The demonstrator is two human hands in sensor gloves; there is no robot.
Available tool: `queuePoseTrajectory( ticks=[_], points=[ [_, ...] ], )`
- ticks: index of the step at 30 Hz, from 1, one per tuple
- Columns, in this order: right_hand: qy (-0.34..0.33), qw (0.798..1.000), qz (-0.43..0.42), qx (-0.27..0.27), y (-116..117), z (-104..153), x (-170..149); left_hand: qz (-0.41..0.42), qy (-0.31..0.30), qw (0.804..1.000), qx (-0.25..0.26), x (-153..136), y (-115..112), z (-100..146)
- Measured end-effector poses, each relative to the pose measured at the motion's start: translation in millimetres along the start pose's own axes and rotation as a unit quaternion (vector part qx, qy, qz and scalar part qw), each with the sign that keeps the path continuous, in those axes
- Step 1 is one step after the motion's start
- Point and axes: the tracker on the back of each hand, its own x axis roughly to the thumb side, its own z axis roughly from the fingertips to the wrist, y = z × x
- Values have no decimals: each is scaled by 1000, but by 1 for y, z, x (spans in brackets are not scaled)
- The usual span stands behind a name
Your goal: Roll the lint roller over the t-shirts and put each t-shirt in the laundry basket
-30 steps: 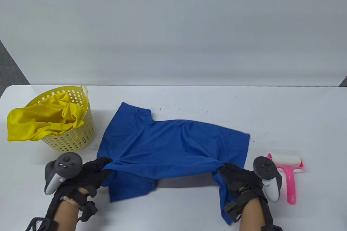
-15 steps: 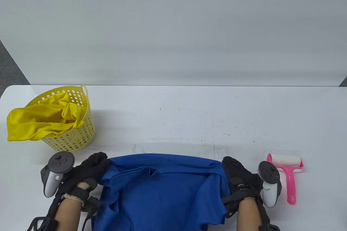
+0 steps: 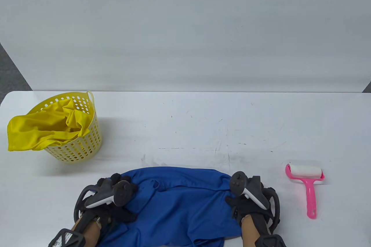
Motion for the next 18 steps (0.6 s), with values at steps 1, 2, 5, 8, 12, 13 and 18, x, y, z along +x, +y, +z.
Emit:
queuePoseTrajectory(
  ticks=[1,2,5,8,12,13,18],
  points=[
    [-13,1000,-16,-11,-2,-1,-1,-3,0,1000,15,3,3,1],
    [-10,999,-30,-39,-6,1,-4,-17,-7,999,31,6,8,3],
    [-86,986,-141,0,-18,8,-19,5,-71,997,24,4,16,12],
    [-119,940,-303,103,-20,18,-38,168,-152,974,10,-14,21,17],
    [-175,869,-456,81,-28,23,-65,409,-228,882,-55,-32,18,14],
    [-145,875,-459,50,-30,21,-70,419,-201,885,-36,-36,19,13],
    [35,946,-223,-231,-29,18,-59,253,23,953,166,-36,24,16]
  ],
)
